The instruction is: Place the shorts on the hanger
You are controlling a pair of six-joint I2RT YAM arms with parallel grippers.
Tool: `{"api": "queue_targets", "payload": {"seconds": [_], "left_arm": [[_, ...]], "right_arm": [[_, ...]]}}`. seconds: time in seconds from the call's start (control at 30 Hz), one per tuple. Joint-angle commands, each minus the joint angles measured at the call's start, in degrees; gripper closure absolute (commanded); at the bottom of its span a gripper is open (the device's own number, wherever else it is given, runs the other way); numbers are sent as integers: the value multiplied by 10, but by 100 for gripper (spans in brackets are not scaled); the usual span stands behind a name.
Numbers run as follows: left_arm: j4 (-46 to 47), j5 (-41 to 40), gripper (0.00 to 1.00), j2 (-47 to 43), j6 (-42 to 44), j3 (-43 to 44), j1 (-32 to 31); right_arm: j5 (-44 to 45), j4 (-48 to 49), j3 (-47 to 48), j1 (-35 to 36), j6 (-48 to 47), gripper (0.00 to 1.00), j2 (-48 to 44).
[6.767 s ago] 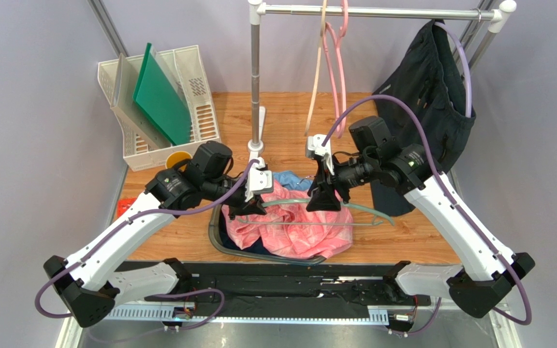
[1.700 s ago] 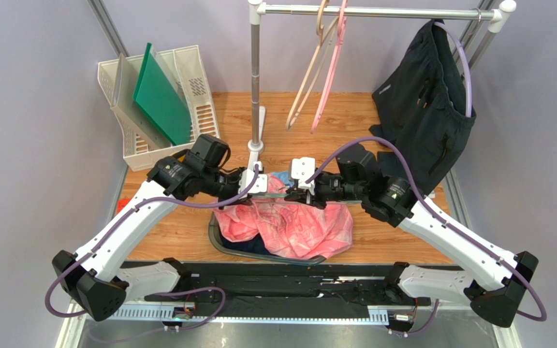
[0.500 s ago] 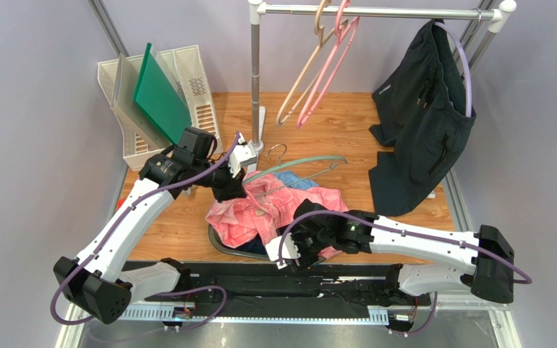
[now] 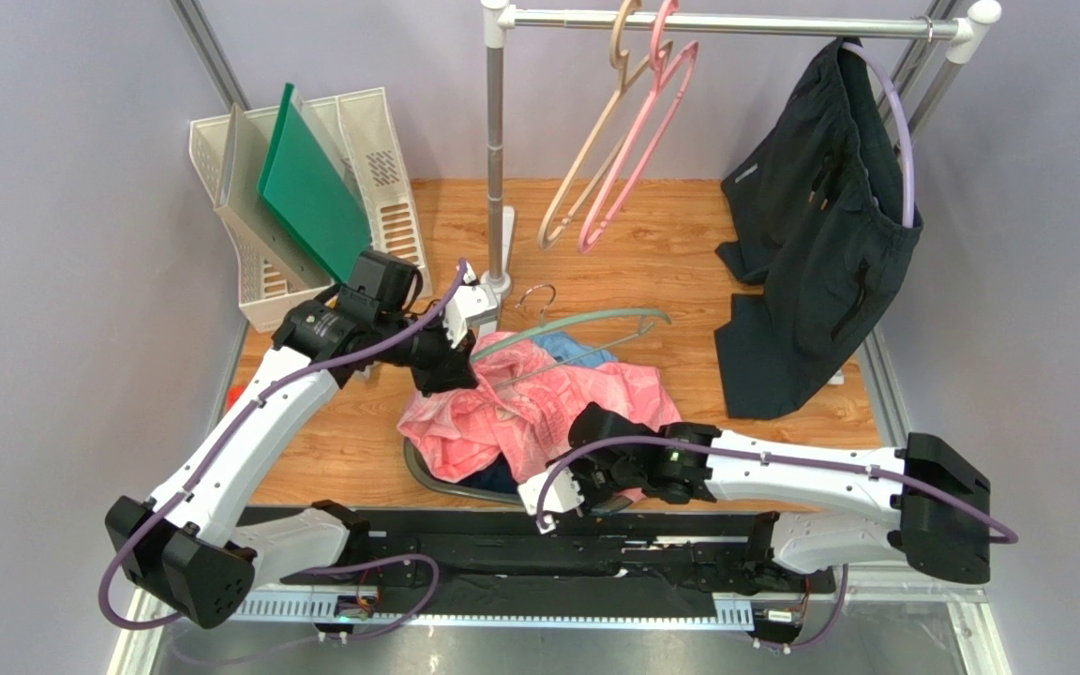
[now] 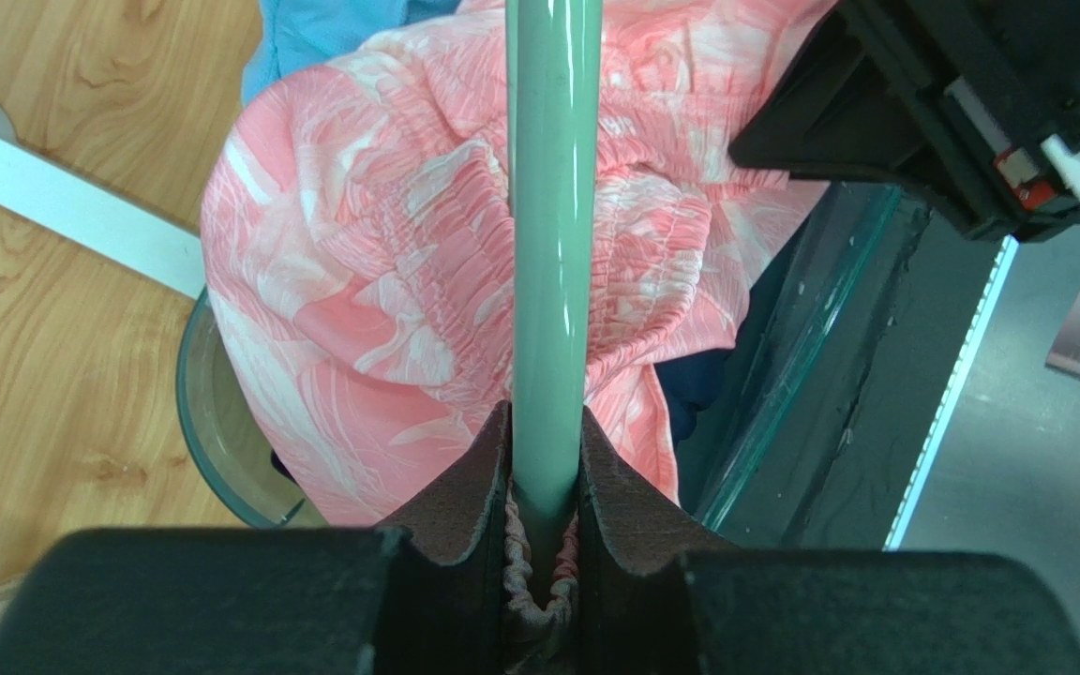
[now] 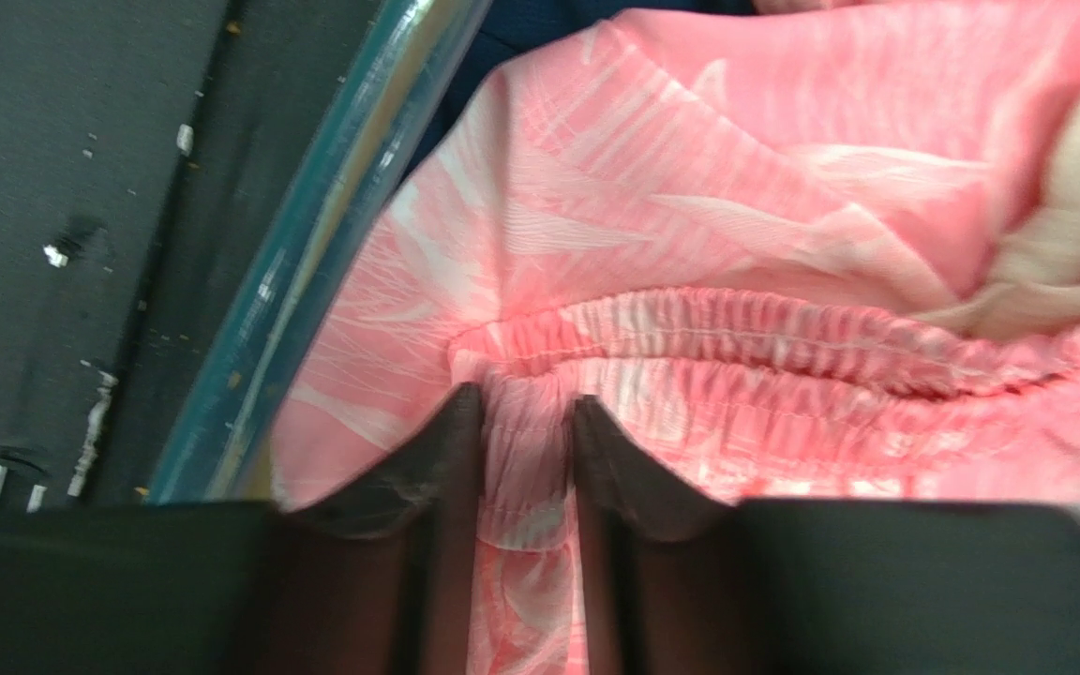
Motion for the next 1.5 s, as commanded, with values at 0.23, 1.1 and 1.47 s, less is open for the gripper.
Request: {"api": "queue_targets", "payload": {"seconds": [0.23,1.1,1.47], "left_arm": [[-4,60,100,-37,23,6,36],[-121,169,100,-137,199,-26,139],[-52,125,100,-94,104,-33,134]], "right_arm": [[4,-113,63,-95,61,100,-183],[-507,-161,125,-743,157,100,-258],[-543,-319,89,-708,-93,90,-319]]}}
